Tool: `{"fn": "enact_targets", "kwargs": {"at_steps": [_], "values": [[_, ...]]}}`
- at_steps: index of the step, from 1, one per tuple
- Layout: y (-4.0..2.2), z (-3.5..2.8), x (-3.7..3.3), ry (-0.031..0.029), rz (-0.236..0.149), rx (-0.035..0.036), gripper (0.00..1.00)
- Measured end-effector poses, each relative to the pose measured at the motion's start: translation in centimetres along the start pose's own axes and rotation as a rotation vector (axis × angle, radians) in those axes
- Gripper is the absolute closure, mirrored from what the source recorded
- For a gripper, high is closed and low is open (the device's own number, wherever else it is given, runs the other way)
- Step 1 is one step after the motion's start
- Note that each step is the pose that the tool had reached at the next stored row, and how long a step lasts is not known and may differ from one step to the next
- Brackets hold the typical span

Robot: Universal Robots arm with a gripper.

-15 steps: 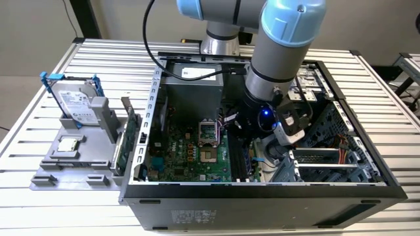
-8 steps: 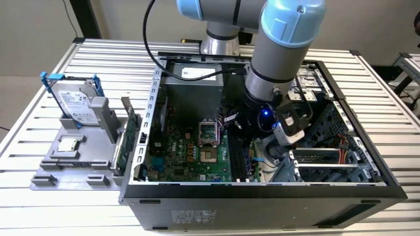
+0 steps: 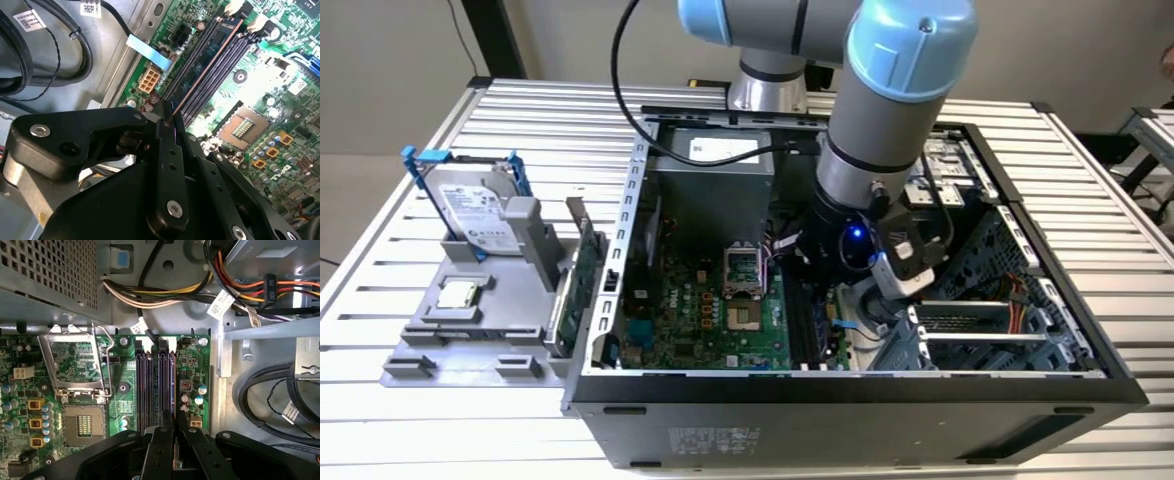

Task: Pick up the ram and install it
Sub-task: 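Insert the ram into the slot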

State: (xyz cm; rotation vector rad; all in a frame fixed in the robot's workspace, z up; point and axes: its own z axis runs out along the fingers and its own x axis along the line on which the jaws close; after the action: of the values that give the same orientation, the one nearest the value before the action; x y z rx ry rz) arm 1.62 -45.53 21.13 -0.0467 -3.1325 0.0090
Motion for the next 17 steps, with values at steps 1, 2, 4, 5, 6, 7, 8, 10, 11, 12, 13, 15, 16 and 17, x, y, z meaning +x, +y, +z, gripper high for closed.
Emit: {"fn": "enact_targets", "kwargs": {"at_steps": [1, 2, 4, 5, 6, 7, 8, 10, 11, 12, 13, 15, 16, 17], "values": [[0.00, 0.17, 0.00, 0.0000, 0.000, 0.0001, 1.00], [0.00, 0.32, 0.00, 0.0005, 0.000, 0.0002, 1.00], [0.00, 0.33, 0.00, 0.0008, 0.000, 0.0001, 1.00], [0.00, 0.33, 0.00, 0.0008, 0.000, 0.0001, 1.00], [0.00, 0.33, 0.00, 0.0008, 0.000, 0.0002, 1.00], [0.00, 0.33, 0.00, 0.0008, 0.000, 0.0001, 1.00], [0.00, 0.34, 0.00, 0.0008, 0.000, 0.0000, 1.00], [0.02, 0.36, -0.01, 0.0007, 0.000, -0.0007, 0.00], [0.01, 0.36, -0.01, 0.0007, 0.000, -0.0007, 0.00], [-0.03, 0.29, -0.01, 0.0009, 0.000, -0.0051, 0.00], [-0.04, 0.02, 0.08, 0.0010, 0.002, -0.0080, 0.00], [-0.04, -0.88, 0.08, 0.0011, 0.003, -0.0084, 0.00], [-0.04, -1.31, 0.09, 0.0010, 0.003, -0.0089, 0.00], [-0.05, -1.72, 0.09, 0.0012, 0.003, -0.0089, 0.00]]}}
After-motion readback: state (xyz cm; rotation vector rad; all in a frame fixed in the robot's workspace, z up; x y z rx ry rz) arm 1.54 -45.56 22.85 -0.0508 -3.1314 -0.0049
